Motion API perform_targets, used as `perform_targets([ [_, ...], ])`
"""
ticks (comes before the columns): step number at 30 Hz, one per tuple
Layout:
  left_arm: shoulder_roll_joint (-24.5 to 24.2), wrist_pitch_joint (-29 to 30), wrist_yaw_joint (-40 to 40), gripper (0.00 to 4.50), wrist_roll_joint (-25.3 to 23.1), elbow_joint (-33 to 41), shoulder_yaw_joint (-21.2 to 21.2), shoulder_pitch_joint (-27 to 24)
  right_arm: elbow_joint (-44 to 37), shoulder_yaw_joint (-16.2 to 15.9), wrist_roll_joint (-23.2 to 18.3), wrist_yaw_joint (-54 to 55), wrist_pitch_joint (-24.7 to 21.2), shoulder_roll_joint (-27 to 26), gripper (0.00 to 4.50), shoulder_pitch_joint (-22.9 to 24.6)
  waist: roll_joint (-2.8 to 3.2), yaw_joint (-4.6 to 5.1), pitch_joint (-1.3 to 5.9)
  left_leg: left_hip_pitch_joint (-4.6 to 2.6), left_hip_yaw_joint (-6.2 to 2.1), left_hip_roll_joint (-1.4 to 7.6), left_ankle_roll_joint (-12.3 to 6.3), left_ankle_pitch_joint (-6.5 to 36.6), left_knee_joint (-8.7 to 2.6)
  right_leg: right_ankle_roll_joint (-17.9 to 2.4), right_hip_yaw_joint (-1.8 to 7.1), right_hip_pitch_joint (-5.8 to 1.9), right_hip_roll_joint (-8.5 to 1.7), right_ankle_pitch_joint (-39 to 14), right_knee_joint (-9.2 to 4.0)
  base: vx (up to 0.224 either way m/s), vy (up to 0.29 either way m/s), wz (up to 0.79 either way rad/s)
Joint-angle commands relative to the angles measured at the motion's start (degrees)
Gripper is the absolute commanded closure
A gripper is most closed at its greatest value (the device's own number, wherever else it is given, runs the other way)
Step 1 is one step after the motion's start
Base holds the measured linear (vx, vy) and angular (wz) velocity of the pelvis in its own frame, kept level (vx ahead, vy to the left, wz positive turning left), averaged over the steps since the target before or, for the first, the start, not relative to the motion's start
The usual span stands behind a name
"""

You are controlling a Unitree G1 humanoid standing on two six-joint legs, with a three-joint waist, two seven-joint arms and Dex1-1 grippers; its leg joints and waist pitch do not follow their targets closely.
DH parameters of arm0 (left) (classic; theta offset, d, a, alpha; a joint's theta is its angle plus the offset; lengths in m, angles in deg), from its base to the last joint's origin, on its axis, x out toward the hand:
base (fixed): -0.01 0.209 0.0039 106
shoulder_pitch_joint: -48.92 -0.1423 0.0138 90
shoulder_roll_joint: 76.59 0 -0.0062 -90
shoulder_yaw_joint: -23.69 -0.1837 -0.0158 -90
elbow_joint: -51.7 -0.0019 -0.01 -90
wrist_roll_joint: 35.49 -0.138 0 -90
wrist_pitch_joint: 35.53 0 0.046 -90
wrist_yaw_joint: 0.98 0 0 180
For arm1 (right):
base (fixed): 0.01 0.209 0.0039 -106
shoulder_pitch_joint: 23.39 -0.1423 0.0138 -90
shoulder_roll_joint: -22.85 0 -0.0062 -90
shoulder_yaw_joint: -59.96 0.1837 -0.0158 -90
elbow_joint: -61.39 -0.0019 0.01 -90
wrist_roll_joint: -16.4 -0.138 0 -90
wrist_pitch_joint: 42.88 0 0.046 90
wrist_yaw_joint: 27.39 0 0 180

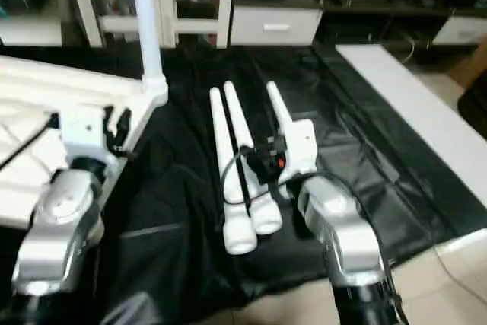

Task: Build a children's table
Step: Rotate leg to tighten

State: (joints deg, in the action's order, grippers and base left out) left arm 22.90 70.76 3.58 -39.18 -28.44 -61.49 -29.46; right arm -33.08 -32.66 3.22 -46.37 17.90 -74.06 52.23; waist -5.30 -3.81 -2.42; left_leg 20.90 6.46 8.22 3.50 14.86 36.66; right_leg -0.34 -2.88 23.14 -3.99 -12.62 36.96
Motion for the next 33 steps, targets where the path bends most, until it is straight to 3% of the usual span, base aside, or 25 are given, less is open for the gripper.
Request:
perform_targets([
  [1, -0.12, -0.04, -0.01, 3.06, -0.17, 1.09, -0.13, -0.15, -1.22, 0.37, -0.6, -0.25, 0.57, 0.25, 0.56, 0.36, 1.2, -0.59, 2.81, -0.45, 0.08, 3.33, -4.7, -2.82, -4.8, -14.06, 2.91, -4.53, -5.27, 8.49, -3.87, -0.055, -0.008, 0.06],
  [4, 0.21, 0.64, 0.33, 3.06, -0.25, 3.46, -0.74, -3.69, -2.2, -0.72, 0.92, -0.06, 2.79, 0.82, 0.56, 1.95, 1.37, -2.32, 1.3, -0.66, 0.96, 3.85, -6.71, 6.34, -3.49, -14.7, 6.04, -4.99, -10.27, -17.28, -8.66, -0.057, 0.027, 0.05],
  [5, 0.57, 1.03, 0.18, 3.06, -0.18, 4.46, -0.92, -4.65, -2.79, -1.95, 2.02, -0.49, 3.91, 1.47, 0.56, 2.43, 2.23, -4.35, 1.43, 2.45, -1.43, 3.99, -9.64, 3.98, 0.32, -10.35, 4.99, -8.02, -17.74, -28.06, -11.81, -0.052, 0.137, 0.22],
  [6, 0.74, 1.21, 0.07, 3.06, -0.14, 4.74, -0.9, -4.85, -2.95, -2.28, 2.23, -0.61, 4.11, 1.59, 0.56, 2.55, 1.85, -3.84, 1.58, 3.94, -2.61, 4.65, -8.16, 1.7, 3.96, -8.5, 4.07, -8.78, -21.12, -29.37, -12.99, -0.052, 0.137, 0.22],
  [7, 0.81, 1.09, 0.04, 3.06, -0.3, 4.9, -1.17, -4.91, -2.95, -2.38, 2.18, -0.62, 4.27, 1.43, 0.56, 2.64, 2.59, -4.24, 1.65, 4.0, -2.87, 4.72, -7.0, 0.31, 4.37, -8.55, 2.5, -8.83, -21.09, -29.08, -13.14, -0.056, 0.205, 0.4],
  [8, 0.84, 1.07, 0.07, 3.06, -0.31, 4.9, -1.24, -4.88, -2.91, -2.38, 2.16, -0.61, 4.29, 1.37, 0.56, 2.64, 3.31, -4.14, 1.16, 3.61, -2.87, 4.33, -7.36, -1.4, 2.8, -8.31, -0.96, -8.34, -19.02, -29.3, -13.31, -0.046, 0.24, 0.49],
  [10, 0.93, 0.97, 0.18, 3.06, -0.37, 4.87, -1.59, -4.71, -2.69, -2.44, 2.06, -0.58, 4.44, 1.14, 0.56, 2.64, 5.22, -3.08, 0.48, 1.41, -1.38, 1.9, -12.01, 3.29, -3.71, -6.09, -6.82, -7.98, -9.32, -32.74, -10.19, -0.035, 0.257, 0.58],
  [11, 0.79, 0.67, 0.04, 3.06, -0.63, 4.75, -2.02, -4.52, -2.52, -2.52, 1.97, -0.81, 4.58, 0.98, 0.56, 2.67, 7.39, -0.37, 0.89, -1.3, -2.61, -1.18, -16.94, 4.44, -8.76, -3.87, -9.35, -5.4, 1.22, -24.92, -1.11, -0.006, 0.142, 0.39],
  [12, 0.79, 0.67, 0.04, 3.06, -0.63, 4.75, -2.02, -4.52, -2.52, -2.52, 1.97, -0.81, 4.58, 0.98, 0.56, 2.67, 7.53, 0.53, 1.79, -4.14, -4.63, -1.41, -20.59, 2.03, -8.31, -2.13, -8.4, -2.34, 3.32, -19.16, 4.33, -0.013, 0.28, 0.8],
  [13, 0.68, 1.03, -0.31, 3.06, -1.17, 4.66, -2.49, -4.19, -2.22, -2.63, 2.02, -1.02, 4.89, 0.88, 0.56, 2.55, 8.41, -0.29, 2.27, -4.58, -7.33, 0.08, -25.51, -4.14, -7.4, 1.17, -6.13, 0.13, 2.99, -13.4, 7.75, -0.021, 0.254, 0.68],
  [14, 0.8, 1.46, -1.45, 3.06, -2.17, 4.59, -2.78, -3.7, -1.94, -2.04, 1.38, -1.36, 5.33, 0.4, 0.56, 2.33, 8.91, -1.08, 1.93, -3.27, -3.44, 2.48, -24.05, -7.49, -6.64, 1.69, -4.85, 2.65, 2.04, -10.13, 8.24, -0.054, 0.364, 0.83],
  [17, 0.33, 2.55, -3.15, 3.06, -5.15, 4.48, -3.95, -2.85, -1.17, -0.82, 0.36, -1.48, 5.41, -0.16, 0.56, 1.63, 4.12, -3.43, 2.24, 0.69, -1.39, 6.67, -3.34, 15.63, -12.16, -3.24, -1.64, -0.19, -0.27, -1.94, 5.37, -0.083, 0.204, 0.34],
  [18, 0.14, 2.68, -3.7, 3.06, -6.26, 4.47, -4.36, -2.7, -0.98, -0.73, 0.42, -1.41, 5.53, -0.01, 0.56, 1.45, 1.37, -4.51, 2.21, -1.21, 0.87, 3.33, 5.58, 19.54, -8.75, -6.69, 2.33, 1.79, -6.4, -8.15, -0.48, -0.112, 0.174, 0.32],
  [19, 0.34, 2.76, -4.48, 3.06, -7.08, 3.99, -4.68, -2.18, -0.75, -0.65, 0.59, -1.5, 5.87, 0.44, 0.56, 1.26, 2.4, -5.39, 1.44, -3.06, -1.53, -0.48, 6.56, 9.68, 3.53, -9.67, 6.7, 4.08, -13.11, -11.84, -6.47, -0.086, 0.163, 0.37],
  [20, 0.8, 2.31, -5.43, 3.06, -7.62, 3.0, -4.9, -1.36, -0.75, -0.04, 0.4, -1.14, 6.15, 0.49, 0.56, 1.35, 3.85, -5.27, 0.99, -1.84, -3.68, -0.63, 4.61, 5.56, 6.3, -11.42, 6.59, 1.1, -13.18, -15.44, -6.96, -0.03, 0.181, 0.09],
  [21, 1.16, 1.94, -5.99, 3.06, -7.7, 2.34, -4.89, -0.83, -0.78, 0.29, 0.28, -0.83, 6.47, 0.44, 0.56, 1.47, 8.31, -3.96, 2.49, -1.47, -11.19, 8.32, 5.19, 10.13, 1.72, -7.85, -2.89, -2.13, -3.3, -18.92, -4.09, -0.03, 0.181, 0.09],
  [22, 1.37, 2.02, -6.07, 3.06, -7.55, 1.73, -5.0, -0.26, -1.05, 0.46, 0.39, -0.42, 6.52, 0.38, 0.56, 1.69, 10.59, -3.66, 3.48, -2.08, -15.16, 14.11, 10.24, 16.11, -3.64, -2.45, -3.3, 1.08, -0.65, -13.44, 7.86, -0.103, 0.228, 0.03],
  [23, 1.49, 1.91, -6.13, 3.06, -7.51, 1.16, -5.18, 0.18, -1.34, 0.57, 0.45, -0.12, 6.55, 0.23, 0.56, 1.99, 9.08, -2.81, 4.38, 0.97, -11.55, 11.59, 19.7, 17.73, -5.88, 4.31, -4.28, 4.99, 1.55, -10.52, 12.97, -0.15, 0.204, 0.13],
  [24, 1.77, 1.33, -6.2, 3.06, -7.39, -0.12, -5.47, 1.08, -1.89, 0.84, 0.44, 0.53, 6.58, -0.17, 0.56, 2.64, 10.31, -3.8, 4.76, 2.4, -8.92, 7.61, 21.32, 19.92, -5.96, 4.22, -4.68, 5.06, 2.48, -11.05, 13.99, -0.15, 0.204, 0.13],
  [26, 2.18, 0.87, -6.21, 3.06, -7.22, -1.28, -5.83, 1.86, -2.12, 1.27, 0.45, 1.22, 6.71, -0.54, 0.56, 3.12, 10.91, -4.55, 4.62, 3.36, -6.21, 4.09, 23.44, 27.05, -7.63, 0.39, -6.68, 3.68, 4.14, -8.39, 13.3, -0.121, 0.086, 0.03],
  [28, 2.81, 0.49, -6.8, 3.06, -7.7, -3.33, -6.48, 3.14, -2.54, 2.27, 0.27, 2.57, 6.74, -1.54, 0.56, 3.99, 9.96, -5.44, 4.45, 3.1, -4.78, 1.01, 25.73, 38.81, -11.92, -3.54, -7.7, -0.21, 4.63, -5.74, 8.49, -0.126, 0.034, 0.0],
  [30, 5.06, 0.48, -7.55, 3.06, -6.49, -6.45, -6.66, 4.42, -3.44, 3.48, 0.51, 4.9, 6.79, -2.56, 0.56, 5.15, 6.28, -5.29, 5.38, 1.41, -4.7, 2.27, 25.38, 32.67, -13.2, -9.11, -4.87, -2.19, 0.32, -5.37, 2.36, -0.086, -0.019, 0.06],
  [31, 5.07, 0.48, -7.55, 3.06, -6.49, -6.45, -6.66, 4.42, -3.44, 3.48, 0.51, 4.91, 6.79, -2.56, 0.56, 5.16, 0.65, -3.4, 5.88, -2.55, -4.46, 0.63, 18.91, 13.0, 3.84, -15.84, -0.92, 0.85, -12.73, -16.31, -5.89, 0.061, -0.149, 0.14],
  [32, 6.85, 0.38, -7.46, 3.06, -4.62, -8.55, -6.44, 4.77, -4.15, 3.92, 0.71, 6.02, 7.14, -2.82, 0.56, 5.77, 1.96, -4.2, 2.87, 3.29, -3.15, -1.93, 3.57, 2.45, 4.29, -20.41, 0.49, -6.23, -11.96, -15.3, -9.2, 0.094, -0.137, 0.05],
  [33, 7.2, -0.57, -7.24, 3.06, -4.42, -9.33, -6.9, 4.51, -4.69, 3.77, 0.91, 5.99, 7.18, -2.48, 0.56, 6.07, 4.42, -6.88, 1.5, 3.95, -4.52, 0.53, 3.16, 4.88, 5.93, -20.34, 1.7, -6.54, -13.99, -12.75, -9.17, 0.143, -0.103, -0.06],
])
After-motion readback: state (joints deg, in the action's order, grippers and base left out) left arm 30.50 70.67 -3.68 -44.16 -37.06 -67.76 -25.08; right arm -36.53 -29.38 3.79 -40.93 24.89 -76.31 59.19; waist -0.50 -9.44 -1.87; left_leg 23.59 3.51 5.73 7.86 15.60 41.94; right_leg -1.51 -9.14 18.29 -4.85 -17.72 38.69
